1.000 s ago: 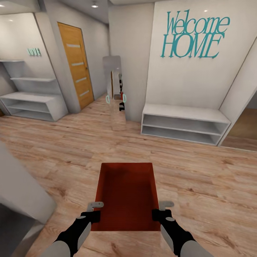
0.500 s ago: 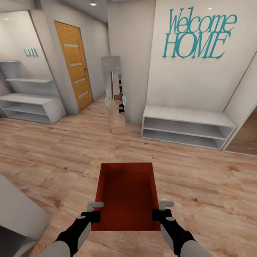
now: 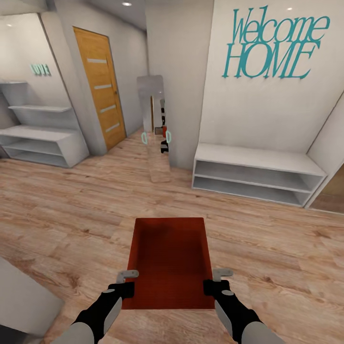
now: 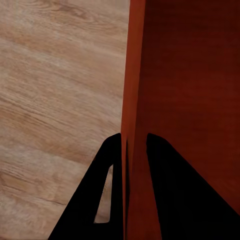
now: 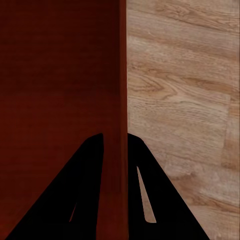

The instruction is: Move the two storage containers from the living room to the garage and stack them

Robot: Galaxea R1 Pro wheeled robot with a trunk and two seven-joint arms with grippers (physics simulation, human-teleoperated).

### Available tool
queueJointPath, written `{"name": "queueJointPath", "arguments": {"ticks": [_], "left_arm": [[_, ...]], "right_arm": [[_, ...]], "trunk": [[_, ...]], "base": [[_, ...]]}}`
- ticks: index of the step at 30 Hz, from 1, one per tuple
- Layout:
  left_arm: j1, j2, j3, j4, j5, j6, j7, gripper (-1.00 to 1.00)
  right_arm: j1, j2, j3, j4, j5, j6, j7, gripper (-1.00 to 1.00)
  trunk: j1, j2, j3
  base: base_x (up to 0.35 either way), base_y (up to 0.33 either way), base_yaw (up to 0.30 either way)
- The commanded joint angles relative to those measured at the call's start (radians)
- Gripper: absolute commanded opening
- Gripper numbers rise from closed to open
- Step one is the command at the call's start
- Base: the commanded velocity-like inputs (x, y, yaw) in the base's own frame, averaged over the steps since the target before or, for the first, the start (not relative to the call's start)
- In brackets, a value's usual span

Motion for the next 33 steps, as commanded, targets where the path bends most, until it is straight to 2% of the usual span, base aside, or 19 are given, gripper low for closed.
{"name": "queueJointPath", "arguments": {"ticks": [1,23,33], "left_arm": [[0.001,0.007,-0.016,-0.001,-0.018,0.006,0.009,-1.00],[0.001,0.007,-0.016,-0.001,-0.018,0.006,0.009,-1.00],[0.001,0.007,-0.016,-0.001,-0.018,0.006,0.009,-1.00]], "right_arm": [[-0.001,-0.034,-0.022,-0.075,0.015,0.003,-0.069,-1.00],[-0.001,-0.034,-0.022,-0.075,0.015,0.003,-0.070,-1.00],[-0.001,-0.034,-0.022,-0.076,0.015,0.003,-0.071,-1.00]], "trunk": [[0.001,-0.002,-0.002],[0.001,-0.002,-0.002],[0.001,-0.002,-0.002]], "base": [[0.190,0.000,0.204],[0.220,0.000,0.246],[0.308,0.000,0.036]]}}
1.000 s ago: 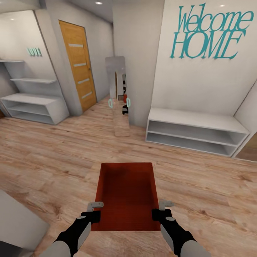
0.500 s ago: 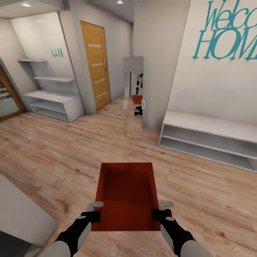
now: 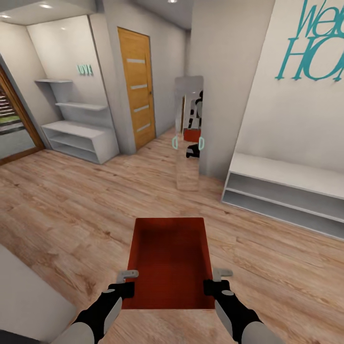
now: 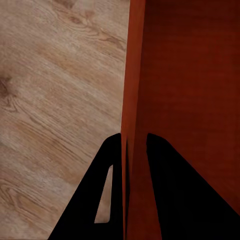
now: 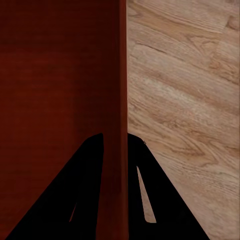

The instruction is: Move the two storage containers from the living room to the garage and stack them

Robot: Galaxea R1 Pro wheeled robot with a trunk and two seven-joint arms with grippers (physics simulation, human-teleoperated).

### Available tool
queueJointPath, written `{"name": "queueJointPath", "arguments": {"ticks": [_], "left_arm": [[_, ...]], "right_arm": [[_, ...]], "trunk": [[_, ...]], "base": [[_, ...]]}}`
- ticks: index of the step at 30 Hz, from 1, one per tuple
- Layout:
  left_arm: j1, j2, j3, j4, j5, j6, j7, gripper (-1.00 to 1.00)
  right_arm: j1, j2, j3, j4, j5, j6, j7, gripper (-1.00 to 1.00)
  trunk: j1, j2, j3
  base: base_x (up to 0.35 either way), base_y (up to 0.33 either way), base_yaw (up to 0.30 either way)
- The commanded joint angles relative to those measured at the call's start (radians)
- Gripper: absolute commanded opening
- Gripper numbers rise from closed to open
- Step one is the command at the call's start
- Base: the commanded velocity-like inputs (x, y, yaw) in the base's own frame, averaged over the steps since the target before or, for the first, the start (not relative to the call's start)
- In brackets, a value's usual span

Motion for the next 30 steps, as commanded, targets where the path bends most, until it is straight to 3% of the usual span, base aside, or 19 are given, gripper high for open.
{"name": "queueJointPath", "arguments": {"ticks": [1,17,30], "left_arm": [[0.001,0.008,-0.017,-0.001,-0.017,0.006,0.009,-1.00],[0.001,0.008,-0.017,-0.001,-0.017,0.006,0.009,-1.00],[0.001,0.008,-0.017,-0.001,-0.017,0.006,0.009,-1.00]], "right_arm": [[-0.002,-0.034,-0.021,-0.076,0.015,0.003,-0.071,-1.00],[-0.002,-0.033,-0.020,-0.076,0.015,0.003,-0.071,-1.00],[-0.002,-0.034,-0.021,-0.076,0.016,0.003,-0.070,-1.00]], "trunk": [[0.001,-0.002,-0.002],[0.001,-0.002,-0.002],[0.001,-0.002,-0.002]], "base": [[0.336,0.000,0.001],[0.337,0.000,0.000],[0.337,0.000,0.223]]}}
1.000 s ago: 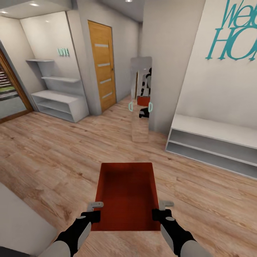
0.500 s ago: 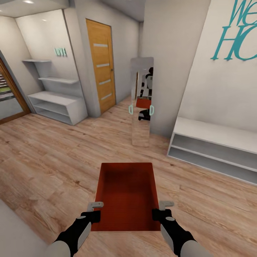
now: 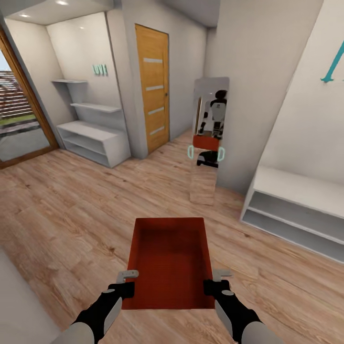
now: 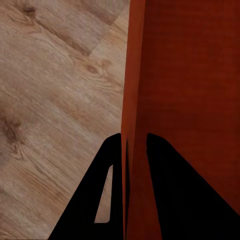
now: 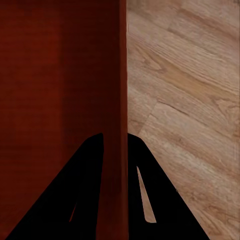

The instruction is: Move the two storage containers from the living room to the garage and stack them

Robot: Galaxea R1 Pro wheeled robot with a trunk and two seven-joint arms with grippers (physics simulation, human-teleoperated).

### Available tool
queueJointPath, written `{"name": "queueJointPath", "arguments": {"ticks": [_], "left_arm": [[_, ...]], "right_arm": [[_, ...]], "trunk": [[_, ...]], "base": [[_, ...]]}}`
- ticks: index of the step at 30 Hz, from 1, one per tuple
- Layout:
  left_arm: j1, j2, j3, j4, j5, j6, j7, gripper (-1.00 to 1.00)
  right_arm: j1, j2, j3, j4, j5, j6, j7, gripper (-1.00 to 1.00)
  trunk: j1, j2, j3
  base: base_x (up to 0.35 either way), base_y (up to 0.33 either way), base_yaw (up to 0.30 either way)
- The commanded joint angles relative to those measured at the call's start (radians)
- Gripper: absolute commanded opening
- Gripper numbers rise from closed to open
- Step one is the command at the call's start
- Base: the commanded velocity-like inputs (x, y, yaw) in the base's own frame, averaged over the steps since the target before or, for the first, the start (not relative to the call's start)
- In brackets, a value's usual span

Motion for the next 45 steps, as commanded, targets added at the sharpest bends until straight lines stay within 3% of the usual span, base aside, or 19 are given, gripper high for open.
{"name": "queueJointPath", "arguments": {"ticks": [1,26,45], "left_arm": [[0.001,0.007,-0.017,-0.001,-0.018,0.006,0.009,-1.00],[0.001,0.007,-0.017,-0.001,-0.018,0.006,0.009,-1.00],[0.001,0.007,-0.017,-0.001,-0.019,0.006,0.009,-1.00]], "right_arm": [[-0.001,-0.034,-0.021,-0.076,0.015,0.002,-0.070,-1.00],[-0.001,-0.034,-0.021,-0.076,0.015,0.003,-0.070,-1.00],[-0.001,-0.043,-0.021,-0.076,0.014,0.002,-0.070,-1.00]], "trunk": [[0.001,-0.002,-0.002],[0.001,-0.002,-0.002],[0.001,-0.002,-0.002]], "base": [[0.337,0.000,0.252],[0.337,0.000,0.250],[0.337,0.000,0.015]]}}
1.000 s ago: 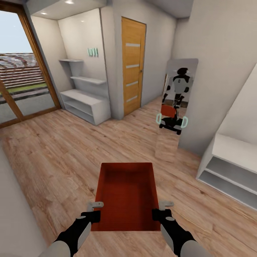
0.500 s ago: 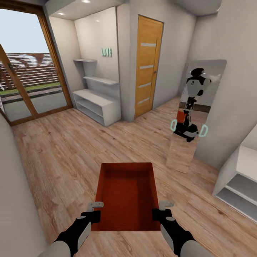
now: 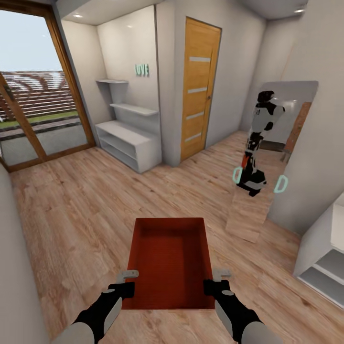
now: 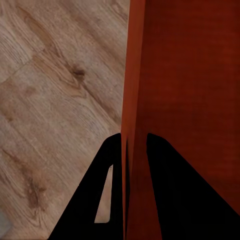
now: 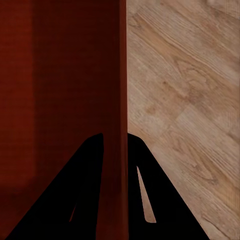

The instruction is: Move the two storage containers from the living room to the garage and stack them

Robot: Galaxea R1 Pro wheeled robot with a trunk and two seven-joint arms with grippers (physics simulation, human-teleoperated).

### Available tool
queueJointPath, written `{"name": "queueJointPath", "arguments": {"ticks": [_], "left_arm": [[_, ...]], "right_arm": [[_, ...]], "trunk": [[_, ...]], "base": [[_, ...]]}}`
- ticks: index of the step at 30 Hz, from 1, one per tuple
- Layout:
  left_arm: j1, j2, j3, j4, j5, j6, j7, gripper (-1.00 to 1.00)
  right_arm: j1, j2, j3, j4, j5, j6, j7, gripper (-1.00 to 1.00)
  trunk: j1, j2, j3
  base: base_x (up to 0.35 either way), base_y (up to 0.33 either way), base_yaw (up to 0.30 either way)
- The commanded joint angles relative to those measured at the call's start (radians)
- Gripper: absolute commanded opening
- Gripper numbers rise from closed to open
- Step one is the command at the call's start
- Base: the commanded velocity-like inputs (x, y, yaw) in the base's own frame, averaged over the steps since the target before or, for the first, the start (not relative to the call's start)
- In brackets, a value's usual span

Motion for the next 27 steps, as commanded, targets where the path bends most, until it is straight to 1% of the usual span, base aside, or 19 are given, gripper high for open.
{"name": "queueJointPath", "arguments": {"ticks": [1,27], "left_arm": [[0.001,0.007,-0.017,-0.001,-0.019,0.006,0.009,-1.00],[0.001,0.007,-0.017,-0.001,-0.019,0.006,0.009,-1.00]], "right_arm": [[-0.002,-0.043,-0.021,-0.076,0.015,0.003,-0.070,-1.00],[-0.002,-0.043,-0.021,-0.076,0.016,0.004,-0.071,-1.00]], "trunk": [[0.001,-0.002,-0.002],[0.001,-0.002,-0.002]], "base": [[0.337,0.000,0.000],[0.337,0.000,0.000]]}}
